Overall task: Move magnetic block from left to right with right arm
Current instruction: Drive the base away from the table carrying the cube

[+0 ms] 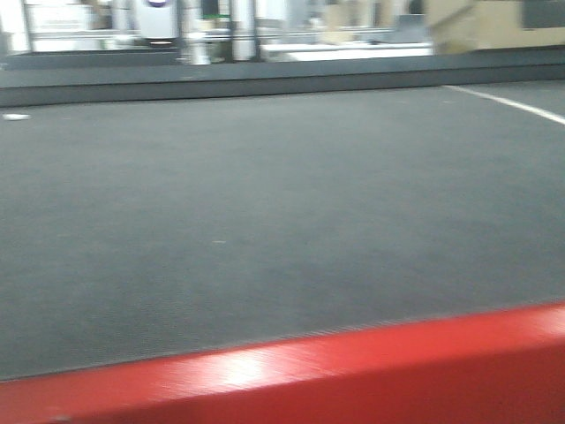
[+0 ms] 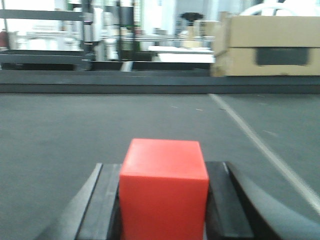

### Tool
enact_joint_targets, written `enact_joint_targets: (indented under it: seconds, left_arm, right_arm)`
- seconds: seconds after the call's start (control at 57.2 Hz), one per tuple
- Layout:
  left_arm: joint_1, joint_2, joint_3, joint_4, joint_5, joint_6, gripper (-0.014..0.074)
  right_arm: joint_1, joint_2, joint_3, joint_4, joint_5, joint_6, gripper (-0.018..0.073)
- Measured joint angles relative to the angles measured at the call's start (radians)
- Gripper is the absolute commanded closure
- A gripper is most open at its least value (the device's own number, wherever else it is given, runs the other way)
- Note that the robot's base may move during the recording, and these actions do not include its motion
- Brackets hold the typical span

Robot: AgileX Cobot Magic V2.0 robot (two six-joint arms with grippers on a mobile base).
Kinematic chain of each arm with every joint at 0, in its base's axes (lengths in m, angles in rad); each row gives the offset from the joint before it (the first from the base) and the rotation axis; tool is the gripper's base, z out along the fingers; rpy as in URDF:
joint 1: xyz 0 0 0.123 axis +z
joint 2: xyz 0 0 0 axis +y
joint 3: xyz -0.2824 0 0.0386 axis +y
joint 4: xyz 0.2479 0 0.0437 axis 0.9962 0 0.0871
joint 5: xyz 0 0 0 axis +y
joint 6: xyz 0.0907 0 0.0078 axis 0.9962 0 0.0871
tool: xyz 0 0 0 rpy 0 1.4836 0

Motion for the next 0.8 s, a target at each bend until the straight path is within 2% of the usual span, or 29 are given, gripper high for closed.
enact_joint_targets:
  seconds: [0.804]
  left_arm:
    - [0.0, 0.0, 0.0, 0.0, 0.0, 0.0, 0.0722]
  right_arm:
    - [0.0, 0.0, 0.0, 0.0, 0.0, 0.0, 0.0225]
